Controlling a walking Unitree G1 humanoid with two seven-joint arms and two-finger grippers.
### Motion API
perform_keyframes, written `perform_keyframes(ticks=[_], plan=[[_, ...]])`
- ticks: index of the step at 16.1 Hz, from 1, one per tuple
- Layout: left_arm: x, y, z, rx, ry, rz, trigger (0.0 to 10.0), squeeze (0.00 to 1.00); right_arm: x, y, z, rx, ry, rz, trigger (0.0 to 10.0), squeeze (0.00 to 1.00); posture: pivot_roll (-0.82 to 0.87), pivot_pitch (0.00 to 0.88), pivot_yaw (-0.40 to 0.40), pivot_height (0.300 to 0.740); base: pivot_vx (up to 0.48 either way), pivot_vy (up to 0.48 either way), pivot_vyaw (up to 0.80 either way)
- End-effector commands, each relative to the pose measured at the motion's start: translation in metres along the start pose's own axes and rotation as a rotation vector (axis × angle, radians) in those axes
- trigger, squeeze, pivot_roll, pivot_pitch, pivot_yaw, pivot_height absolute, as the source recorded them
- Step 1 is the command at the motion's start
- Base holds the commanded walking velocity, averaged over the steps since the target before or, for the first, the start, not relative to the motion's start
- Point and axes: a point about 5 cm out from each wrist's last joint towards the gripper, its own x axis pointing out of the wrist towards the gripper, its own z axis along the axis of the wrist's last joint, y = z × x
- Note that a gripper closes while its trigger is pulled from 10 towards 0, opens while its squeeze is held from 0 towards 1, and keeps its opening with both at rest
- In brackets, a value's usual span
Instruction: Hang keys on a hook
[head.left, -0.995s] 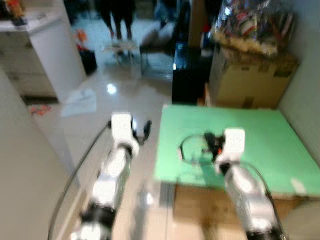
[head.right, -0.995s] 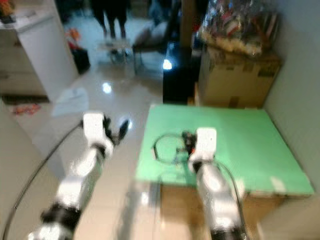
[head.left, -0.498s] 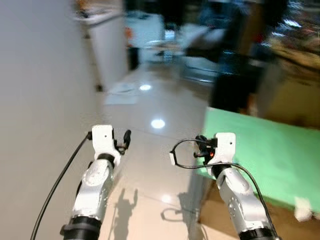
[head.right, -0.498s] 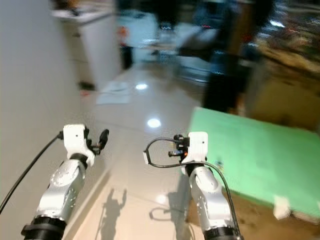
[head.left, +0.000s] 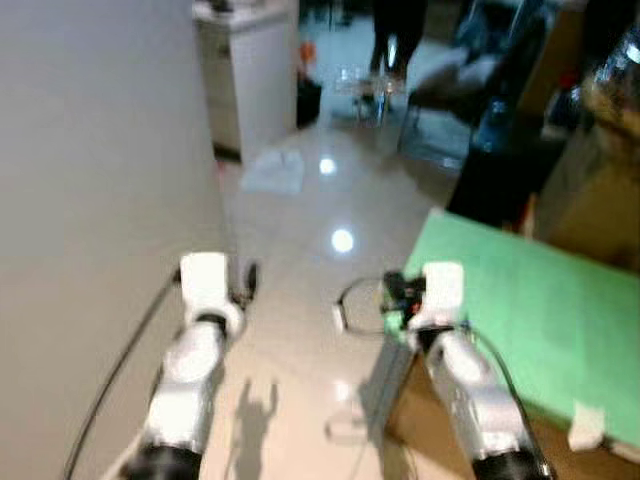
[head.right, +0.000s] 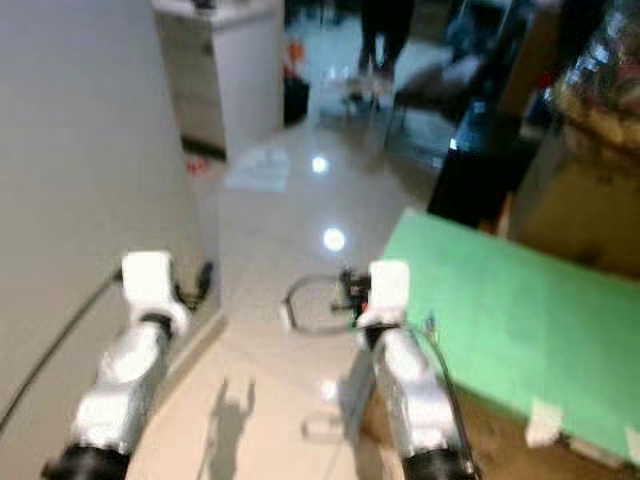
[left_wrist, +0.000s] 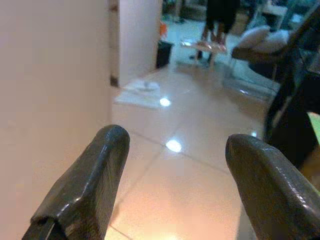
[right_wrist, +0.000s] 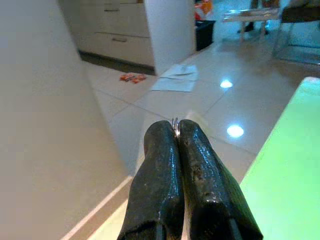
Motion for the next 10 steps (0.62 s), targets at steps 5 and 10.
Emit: perform_keyframes(ticks=[5, 10], plan=[[-0.024, 0.006, 0.007, -0.029, -0.081, 0.01, 10.0, 0.0, -0.014, -0.027, 0.019, -0.078, -0.174, -0.121, 0.0, 0.0, -0.06, 0.0, -0.022, 0.74, -0.148, 0.424, 0.49], [-0.04, 0.001, 0.003, 0.028, -0.049, -0.011, 10.0, 0.0, -0.023, -0.036, 0.001, 0.035, -0.124, -0.145, 0.0, 0.0, -0.03, 0.0, -0.035, 0.74, -0.292, 0.374, 0.47]])
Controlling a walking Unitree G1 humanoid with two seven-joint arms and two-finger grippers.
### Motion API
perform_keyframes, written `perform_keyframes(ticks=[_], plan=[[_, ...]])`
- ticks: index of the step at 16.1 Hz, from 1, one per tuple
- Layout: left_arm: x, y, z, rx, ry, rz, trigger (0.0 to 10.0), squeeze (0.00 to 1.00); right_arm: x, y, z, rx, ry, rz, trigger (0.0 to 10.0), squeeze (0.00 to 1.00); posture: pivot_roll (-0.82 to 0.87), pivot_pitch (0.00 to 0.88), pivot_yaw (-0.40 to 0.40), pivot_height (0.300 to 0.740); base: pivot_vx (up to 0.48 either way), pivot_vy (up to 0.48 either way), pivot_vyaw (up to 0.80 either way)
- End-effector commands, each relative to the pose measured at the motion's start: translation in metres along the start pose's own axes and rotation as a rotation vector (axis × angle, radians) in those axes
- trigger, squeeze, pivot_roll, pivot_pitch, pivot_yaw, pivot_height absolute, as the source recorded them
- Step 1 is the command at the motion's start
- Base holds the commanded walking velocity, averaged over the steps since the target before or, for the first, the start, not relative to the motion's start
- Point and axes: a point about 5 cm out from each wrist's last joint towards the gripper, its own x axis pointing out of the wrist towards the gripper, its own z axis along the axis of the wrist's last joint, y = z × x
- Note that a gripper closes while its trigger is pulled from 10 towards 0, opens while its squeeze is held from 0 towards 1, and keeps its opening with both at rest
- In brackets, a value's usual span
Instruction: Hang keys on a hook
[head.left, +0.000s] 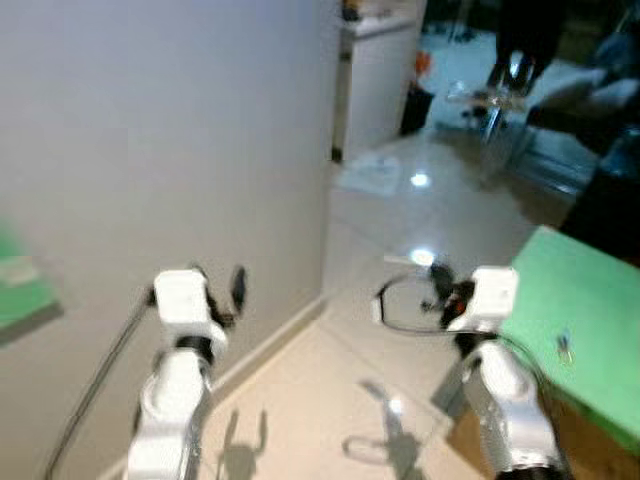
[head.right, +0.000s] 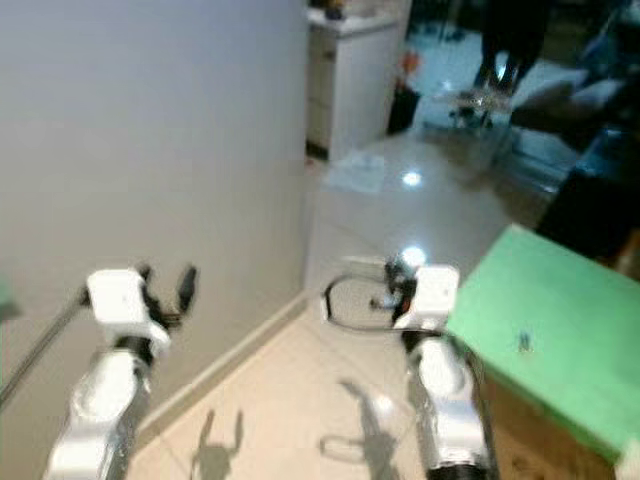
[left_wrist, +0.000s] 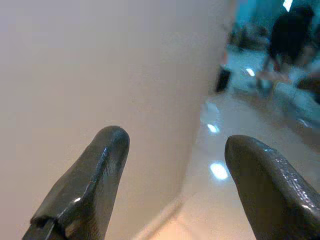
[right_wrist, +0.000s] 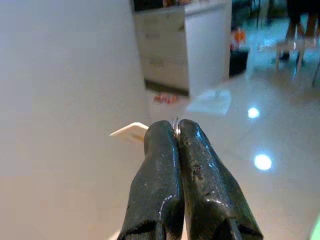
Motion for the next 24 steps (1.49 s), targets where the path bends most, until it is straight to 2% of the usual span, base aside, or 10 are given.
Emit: perform_keyframes(ticks=[1, 2, 4, 9, 14, 17, 20, 21, 23, 24], plan=[[0.003, -0.003, 0.0, 0.03, 0.024, -0.009, 10.0, 0.0, 0.0, 0.001, -0.004, 0.03, 0.019, 0.004, 0.0, 0.0, -0.03, 0.0, -0.037, 0.74, 0.0, 0.0, 0.48], [0.003, -0.001, -0.002, 0.053, 0.051, 0.004, 10.0, 0.0, 0.001, 0.007, -0.009, 0.042, 0.043, 0.038, 0.0, 0.0, -0.02, 0.0, -0.036, 0.74, 0.0, 0.0, 0.48], [0.004, 0.004, 0.003, 0.09, 0.025, 0.038, 10.0, 0.0, 0.003, 0.01, -0.011, 0.061, 0.058, 0.05, 0.0, 0.0, -0.02, 0.0, -0.035, 0.74, 0.0, -0.24, 0.47], [0.009, -0.001, 0.004, 0.083, 0.039, 0.069, 10.0, 0.0, 0.012, 0.015, -0.008, 0.07, 0.059, 0.09, 0.0, 0.0, -0.02, 0.0, -0.04, 0.74, 0.0, -0.469, 0.48], [0.013, -0.002, 0.004, 0.133, 0.053, 0.09, 10.0, 0.0, 0.013, 0.02, -0.012, 0.063, 0.078, 0.128, 0.0, 0.0, -0.02, 0.0, -0.046, 0.74, 0.0, -0.464, 0.47], [0.018, 0.002, 0.004, 0.104, 0.069, 0.121, 10.0, 0.0, 0.015, 0.026, -0.012, 0.062, 0.087, 0.163, 0.0, 0.0, -0.01, 0.0, -0.051, 0.74, 0.0, -0.449, 0.47], [0.016, 0.013, 0.001, 0.13, 0.072, 0.145, 10.0, 0.0, 0.013, 0.025, -0.016, 0.048, 0.101, 0.177, 0.0, 0.0, 0.0, 0.0, -0.059, 0.74, 0.0, 0.0, 0.47], [0.01, 0.015, -0.002, 0.142, 0.084, 0.147, 10.0, 0.0, 0.006, 0.023, -0.023, 0.043, 0.118, 0.18, 0.0, 0.0, 0.01, 0.0, -0.059, 0.74, 0.0, 0.0, 0.47], [0.011, 0.014, -0.004, 0.255, 0.095, 0.123, 10.0, 0.0, 0.002, 0.022, -0.029, 0.053, 0.138, 0.18, 0.0, 0.0, 0.01, 0.0, -0.059, 0.74, 0.0, 0.0, 0.47], [0.014, 0.016, -0.002, 0.231, 0.089, 0.126, 10.0, 0.0, 0.002, 0.023, -0.029, 0.059, 0.139, 0.183, 0.0, 0.0, 0.01, 0.0, -0.058, 0.74, 0.0, 0.0, 0.48]])
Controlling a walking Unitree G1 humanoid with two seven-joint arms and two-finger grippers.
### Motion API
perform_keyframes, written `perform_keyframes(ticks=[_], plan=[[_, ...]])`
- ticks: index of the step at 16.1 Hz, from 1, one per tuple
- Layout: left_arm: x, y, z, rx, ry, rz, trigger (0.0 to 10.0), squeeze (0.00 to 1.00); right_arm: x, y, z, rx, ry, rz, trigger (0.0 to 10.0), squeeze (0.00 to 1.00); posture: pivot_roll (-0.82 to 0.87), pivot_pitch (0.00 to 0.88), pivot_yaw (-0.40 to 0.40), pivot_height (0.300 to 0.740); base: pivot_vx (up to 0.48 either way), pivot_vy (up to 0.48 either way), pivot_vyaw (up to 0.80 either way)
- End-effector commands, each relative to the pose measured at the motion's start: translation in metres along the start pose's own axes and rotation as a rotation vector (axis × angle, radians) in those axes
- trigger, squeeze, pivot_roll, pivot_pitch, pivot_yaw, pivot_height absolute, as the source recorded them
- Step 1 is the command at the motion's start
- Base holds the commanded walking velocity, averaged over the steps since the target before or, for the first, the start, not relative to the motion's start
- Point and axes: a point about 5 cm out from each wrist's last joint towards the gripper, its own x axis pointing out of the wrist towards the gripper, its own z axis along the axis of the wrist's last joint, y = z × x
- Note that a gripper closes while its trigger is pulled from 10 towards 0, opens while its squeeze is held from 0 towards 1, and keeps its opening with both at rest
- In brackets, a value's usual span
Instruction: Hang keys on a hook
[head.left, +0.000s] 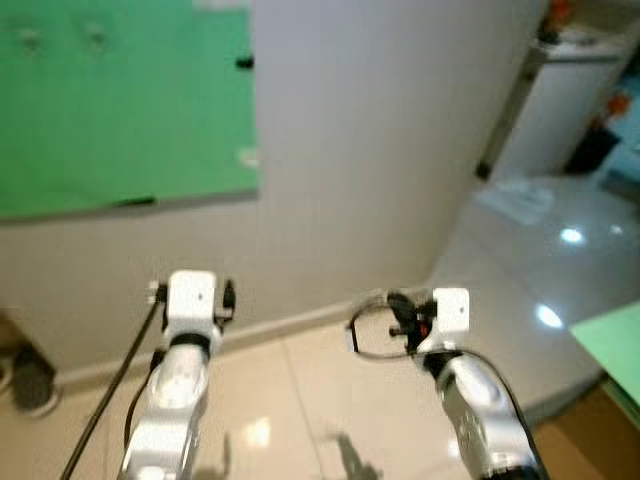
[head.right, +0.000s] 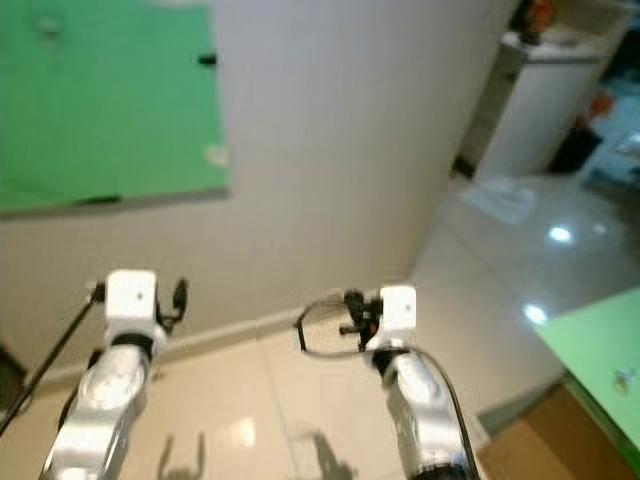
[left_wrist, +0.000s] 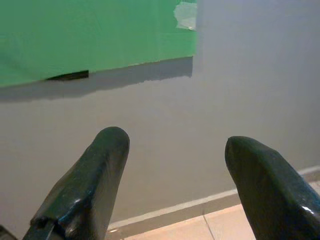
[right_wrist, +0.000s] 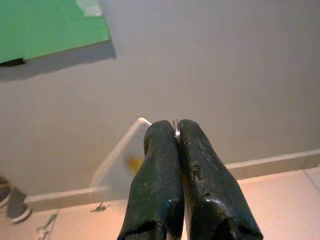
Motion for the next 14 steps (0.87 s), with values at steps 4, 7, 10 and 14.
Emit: perform_keyframes(ticks=[4, 7, 10, 14], plan=[[0.008, 0.002, 0.01, -0.01, -0.028, -0.012, 10.0, 0.0, 0.002, 0.009, 0.003, 0.013, -0.009, 0.084, 0.0, 0.0, 0.0, 0.0, -0.051, 0.74, 0.0, 0.0, 0.47], [0.007, -0.01, 0.016, -0.015, -0.056, -0.053, 10.0, 0.0, 0.003, 0.011, 0.004, -0.004, -0.009, 0.119, 0.0, 0.0, 0.0, 0.0, -0.05, 0.74, 0.0, 0.0, 0.48], [0.008, -0.012, 0.018, -0.018, -0.07, -0.062, 10.0, 0.0, 0.004, 0.014, 0.01, -0.036, -0.034, 0.147, 0.0, 0.0, 0.0, 0.0, -0.054, 0.74, 0.0, 0.0, 0.48], [0.01, -0.003, 0.026, -0.063, -0.092, 0.008, 10.0, 0.0, 0.007, 0.013, 0.015, -0.042, -0.051, 0.136, 0.0, 0.0, 0.0, 0.0, -0.059, 0.74, 0.337, 0.0, 0.5]])
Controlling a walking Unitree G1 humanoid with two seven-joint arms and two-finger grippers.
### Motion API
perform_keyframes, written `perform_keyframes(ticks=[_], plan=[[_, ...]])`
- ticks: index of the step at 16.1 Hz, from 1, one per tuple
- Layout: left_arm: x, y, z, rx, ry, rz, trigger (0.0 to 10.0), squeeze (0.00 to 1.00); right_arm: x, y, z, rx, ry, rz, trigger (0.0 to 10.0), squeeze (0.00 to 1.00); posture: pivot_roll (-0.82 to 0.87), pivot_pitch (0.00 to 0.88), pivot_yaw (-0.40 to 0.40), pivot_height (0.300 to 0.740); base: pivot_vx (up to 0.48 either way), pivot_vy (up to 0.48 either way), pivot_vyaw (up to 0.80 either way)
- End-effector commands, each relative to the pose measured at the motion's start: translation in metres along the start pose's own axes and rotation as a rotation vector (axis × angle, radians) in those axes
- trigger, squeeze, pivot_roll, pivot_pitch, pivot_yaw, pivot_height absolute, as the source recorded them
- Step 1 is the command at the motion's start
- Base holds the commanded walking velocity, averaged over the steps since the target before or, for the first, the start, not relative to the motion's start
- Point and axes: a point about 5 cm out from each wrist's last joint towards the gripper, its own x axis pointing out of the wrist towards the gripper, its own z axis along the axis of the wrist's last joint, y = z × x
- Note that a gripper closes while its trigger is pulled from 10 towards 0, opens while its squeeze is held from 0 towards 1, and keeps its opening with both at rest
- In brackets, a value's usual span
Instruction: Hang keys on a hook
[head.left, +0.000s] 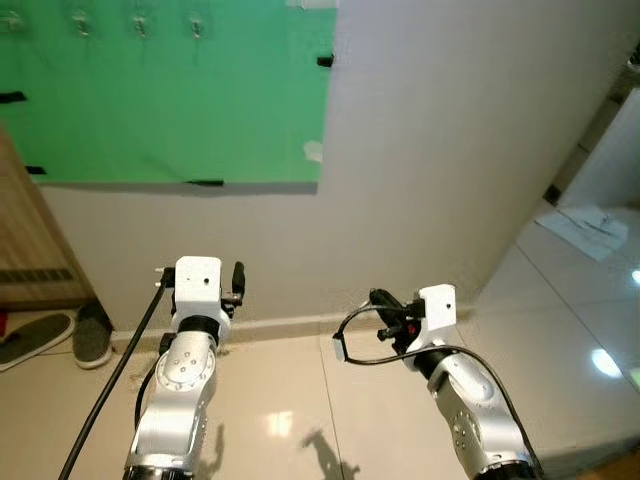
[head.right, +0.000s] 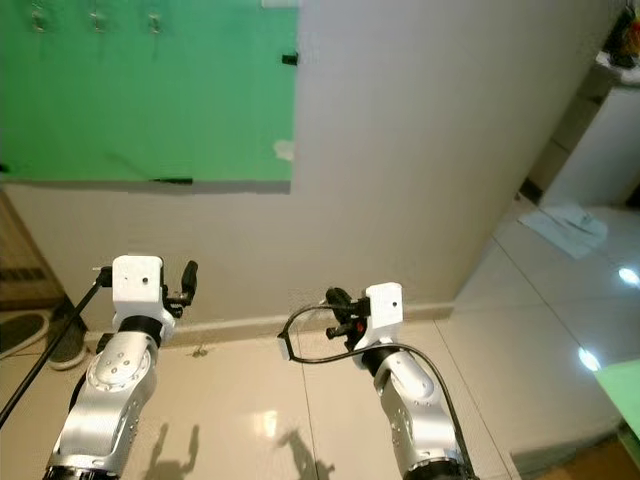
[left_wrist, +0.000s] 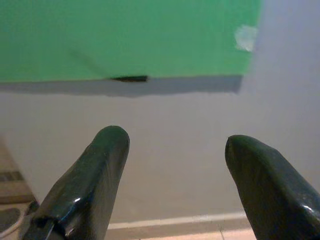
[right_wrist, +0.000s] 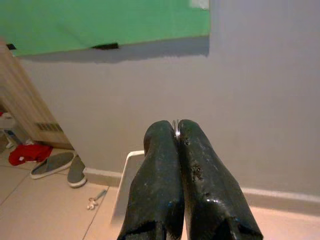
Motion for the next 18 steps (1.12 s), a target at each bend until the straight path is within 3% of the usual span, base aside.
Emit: perform_keyframes(ticks=[1, 7, 8, 11, 18], plan=[[0.003, 0.003, 0.008, -0.01, -0.024, 0.025, 10.0, 0.0, 0.005, 0.001, 0.011, -0.02, -0.041, 0.012, 0.0, 0.0, 0.0, 0.0, -0.06, 0.74, 0.446, 0.0, 0.51], [0.006, 0.0, 0.012, 0.007, -0.045, 0.001, 10.0, 0.0, 0.007, 0.003, 0.011, -0.003, -0.04, 0.03, 0.0, 0.0, 0.0, 0.0, -0.052, 0.74, 0.419, 0.0, 0.51], [0.008, 0.0, 0.014, 0.058, -0.051, 0.024, 10.0, 0.0, 0.007, 0.001, 0.011, 0.002, -0.039, 0.005, 0.0, 0.0, 0.0, 0.0, -0.051, 0.74, 0.0, 0.0, 0.51], [0.012, -0.004, 0.017, 0.014, -0.058, -0.015, 10.0, 0.0, 0.008, 0.001, 0.014, -0.031, -0.04, 0.016, 0.0, 0.0, 0.0, 0.0, -0.048, 0.74, 0.0, 0.0, 0.52], [0.015, -0.012, 0.021, 0.044, -0.085, -0.063, 10.0, 0.0, 0.011, 0.0, 0.016, -0.035, -0.037, 0.018, 0.0, 0.0, -0.01, 0.0, -0.05, 0.74, 0.0, 0.0, 0.51]])
